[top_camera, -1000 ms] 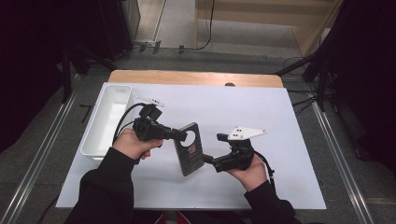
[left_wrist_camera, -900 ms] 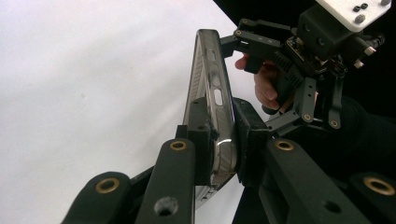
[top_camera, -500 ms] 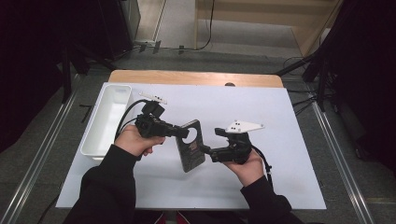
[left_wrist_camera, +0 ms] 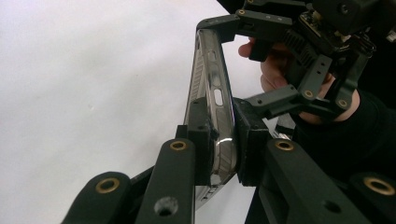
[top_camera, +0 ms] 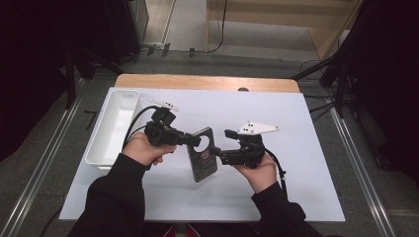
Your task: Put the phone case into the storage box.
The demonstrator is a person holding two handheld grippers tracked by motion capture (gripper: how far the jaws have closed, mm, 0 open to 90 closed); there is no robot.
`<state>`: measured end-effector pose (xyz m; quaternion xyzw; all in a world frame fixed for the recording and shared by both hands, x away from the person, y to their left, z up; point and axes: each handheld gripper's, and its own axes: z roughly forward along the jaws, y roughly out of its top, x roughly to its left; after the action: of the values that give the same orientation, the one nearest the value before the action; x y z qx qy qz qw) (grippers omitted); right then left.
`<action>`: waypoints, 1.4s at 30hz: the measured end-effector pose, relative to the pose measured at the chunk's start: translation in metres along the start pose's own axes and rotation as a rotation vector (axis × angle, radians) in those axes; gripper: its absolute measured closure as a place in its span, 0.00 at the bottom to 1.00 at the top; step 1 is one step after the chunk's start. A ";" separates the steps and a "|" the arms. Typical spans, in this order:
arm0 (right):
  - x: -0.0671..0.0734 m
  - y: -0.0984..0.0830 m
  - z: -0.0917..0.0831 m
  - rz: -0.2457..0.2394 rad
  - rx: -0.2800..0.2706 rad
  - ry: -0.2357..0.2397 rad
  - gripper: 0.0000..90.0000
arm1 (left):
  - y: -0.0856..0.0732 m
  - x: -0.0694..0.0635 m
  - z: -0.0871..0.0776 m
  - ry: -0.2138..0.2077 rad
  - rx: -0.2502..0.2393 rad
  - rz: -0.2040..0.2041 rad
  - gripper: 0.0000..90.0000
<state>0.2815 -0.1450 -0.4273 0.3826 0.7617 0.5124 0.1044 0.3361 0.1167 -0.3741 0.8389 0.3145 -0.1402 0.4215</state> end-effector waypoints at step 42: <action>0.008 0.010 0.016 0.004 -0.002 0.011 0.70 | 0.001 -0.008 0.003 -0.001 -0.015 0.023 0.88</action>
<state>0.2897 -0.1262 -0.4244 0.3814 0.7609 0.5154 0.0994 0.3311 0.1109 -0.3710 0.8392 0.3056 -0.1333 0.4298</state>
